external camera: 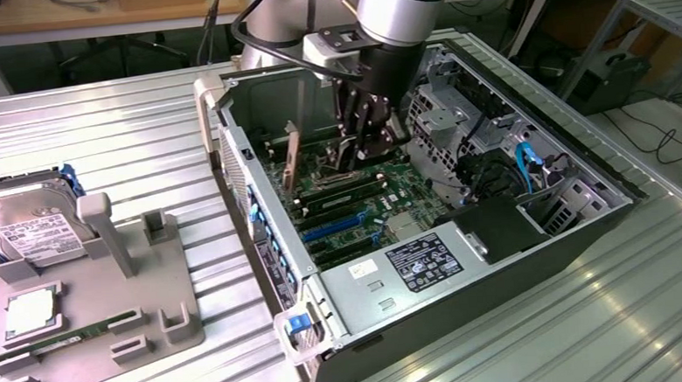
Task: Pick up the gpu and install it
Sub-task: 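Insert the gpu into the slot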
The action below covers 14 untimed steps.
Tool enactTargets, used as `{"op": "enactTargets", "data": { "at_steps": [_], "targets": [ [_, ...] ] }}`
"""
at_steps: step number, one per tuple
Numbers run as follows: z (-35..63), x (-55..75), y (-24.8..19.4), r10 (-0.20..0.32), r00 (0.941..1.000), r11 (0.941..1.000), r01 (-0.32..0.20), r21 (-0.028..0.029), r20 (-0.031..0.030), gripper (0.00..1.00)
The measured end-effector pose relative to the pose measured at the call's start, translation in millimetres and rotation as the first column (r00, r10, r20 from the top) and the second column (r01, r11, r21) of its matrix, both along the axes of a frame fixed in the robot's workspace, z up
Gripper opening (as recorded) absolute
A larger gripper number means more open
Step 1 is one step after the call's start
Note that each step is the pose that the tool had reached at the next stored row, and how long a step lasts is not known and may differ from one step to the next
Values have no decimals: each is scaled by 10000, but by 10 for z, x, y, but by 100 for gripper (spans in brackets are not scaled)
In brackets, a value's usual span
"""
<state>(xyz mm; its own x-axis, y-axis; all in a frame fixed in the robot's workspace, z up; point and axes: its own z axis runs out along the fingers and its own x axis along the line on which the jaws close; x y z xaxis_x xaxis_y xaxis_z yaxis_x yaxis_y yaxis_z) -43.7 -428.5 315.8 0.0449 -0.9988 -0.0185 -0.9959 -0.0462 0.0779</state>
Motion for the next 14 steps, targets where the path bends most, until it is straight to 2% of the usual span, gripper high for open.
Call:
{"op": "enactTargets", "data": {
  "at_steps": [3, 4, 10, 12, 14],
  "targets": [
    [-15, 0, 0, 0, 9999, 10000, 0, 2, -106, 27],
    [-22, -1, 0, -1, 9999, 10000, 1, 1, -117, 27],
    [-76, 0, -7, 0, 9999, 10000, 0, 6, -129, 27],
    [-81, 0, -8, 0, 9999, 10000, 0, -18, -130, 27],
    [-87, -13, -12, -1, 9999, 10000, 1, -23, -103, 27]
  ]
}}
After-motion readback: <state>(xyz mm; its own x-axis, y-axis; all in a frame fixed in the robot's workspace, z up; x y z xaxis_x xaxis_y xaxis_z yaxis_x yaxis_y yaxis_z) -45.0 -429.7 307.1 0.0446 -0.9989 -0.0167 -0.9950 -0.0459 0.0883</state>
